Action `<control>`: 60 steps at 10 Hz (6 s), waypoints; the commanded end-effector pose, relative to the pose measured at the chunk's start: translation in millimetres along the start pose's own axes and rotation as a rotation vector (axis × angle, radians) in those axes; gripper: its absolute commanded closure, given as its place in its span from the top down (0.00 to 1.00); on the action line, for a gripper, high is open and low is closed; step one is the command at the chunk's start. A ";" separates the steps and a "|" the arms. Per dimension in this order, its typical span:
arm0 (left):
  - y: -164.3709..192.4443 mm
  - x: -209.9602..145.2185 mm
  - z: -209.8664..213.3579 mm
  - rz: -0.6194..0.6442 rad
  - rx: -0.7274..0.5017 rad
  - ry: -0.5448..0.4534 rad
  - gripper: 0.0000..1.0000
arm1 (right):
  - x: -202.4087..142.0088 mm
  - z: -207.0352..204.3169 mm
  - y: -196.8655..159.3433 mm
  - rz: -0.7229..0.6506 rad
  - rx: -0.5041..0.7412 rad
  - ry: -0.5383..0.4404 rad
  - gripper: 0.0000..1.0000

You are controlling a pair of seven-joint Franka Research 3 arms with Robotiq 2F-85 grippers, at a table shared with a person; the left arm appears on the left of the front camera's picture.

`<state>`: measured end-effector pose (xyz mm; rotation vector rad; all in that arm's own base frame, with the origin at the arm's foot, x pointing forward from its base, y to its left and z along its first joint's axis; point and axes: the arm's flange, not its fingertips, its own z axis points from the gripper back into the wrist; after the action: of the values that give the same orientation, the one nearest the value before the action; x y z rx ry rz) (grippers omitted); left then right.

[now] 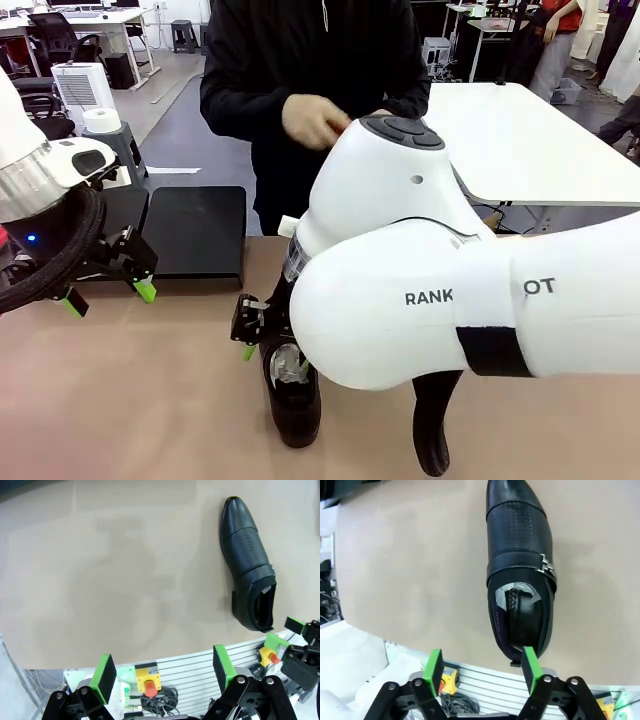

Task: Organize the shoes by placing them on the stand.
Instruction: Pick up one Shoe and place it in the middle of the table, then place the Shoe from the middle of the table onto the Shoes Stand.

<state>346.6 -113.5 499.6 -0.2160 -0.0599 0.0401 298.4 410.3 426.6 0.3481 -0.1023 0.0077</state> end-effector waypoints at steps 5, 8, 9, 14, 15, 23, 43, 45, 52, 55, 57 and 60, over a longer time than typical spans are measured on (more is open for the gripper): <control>1.8 -1.7 -1.2 -0.009 -0.018 -0.009 1.00 | 0.4 -22.8 4.6 0.015 -0.028 -0.007 1.00; 1.8 -1.7 -1.2 -0.009 -0.018 -0.009 1.00 | 0.4 -22.8 4.6 0.015 -0.028 -0.007 1.00; 1.8 -1.7 -1.2 -0.009 -0.018 -0.009 1.00 | 0.4 -22.8 4.6 0.015 -0.028 -0.007 1.00; -35.0 -23.5 -12.9 -0.006 -0.055 0.048 1.00 | -22.4 58.8 -74.6 0.149 -0.182 -0.007 1.00; -53.2 -35.0 -24.4 0.019 -0.061 0.105 1.00 | -22.2 64.1 -103.7 0.102 -0.212 -0.002 1.00; -131.1 -52.2 -127.2 0.005 0.153 -0.041 1.00 | -13.7 70.8 -169.5 -0.077 -0.241 0.032 1.00; -174.2 -44.4 -199.0 0.070 0.183 0.025 0.00 | -13.7 70.8 -169.5 -0.077 -0.241 0.032 1.00; -175.5 -43.1 -195.8 0.068 0.178 0.022 0.00 | -13.7 70.8 -169.5 -0.077 -0.241 0.032 1.00; -110.0 -40.8 -47.7 -0.187 0.087 -0.042 0.00 | -13.7 70.8 -169.5 -0.077 -0.241 0.032 1.00; -70.3 -24.5 14.6 -0.174 0.180 -0.132 0.00 | -13.7 70.8 -169.5 -0.077 -0.241 0.032 1.00; -90.0 -32.5 -10.1 -0.242 0.131 -0.086 0.00 | -13.7 70.8 -169.5 -0.077 -0.241 0.032 1.00; -50.9 -10.4 5.3 -0.155 0.227 -0.214 0.00 | -13.7 70.8 -169.5 -0.077 -0.241 0.032 1.00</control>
<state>324.3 -188.3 509.2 -0.0280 -0.1861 -0.1654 281.1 229.0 432.1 0.0942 -0.0582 -0.0905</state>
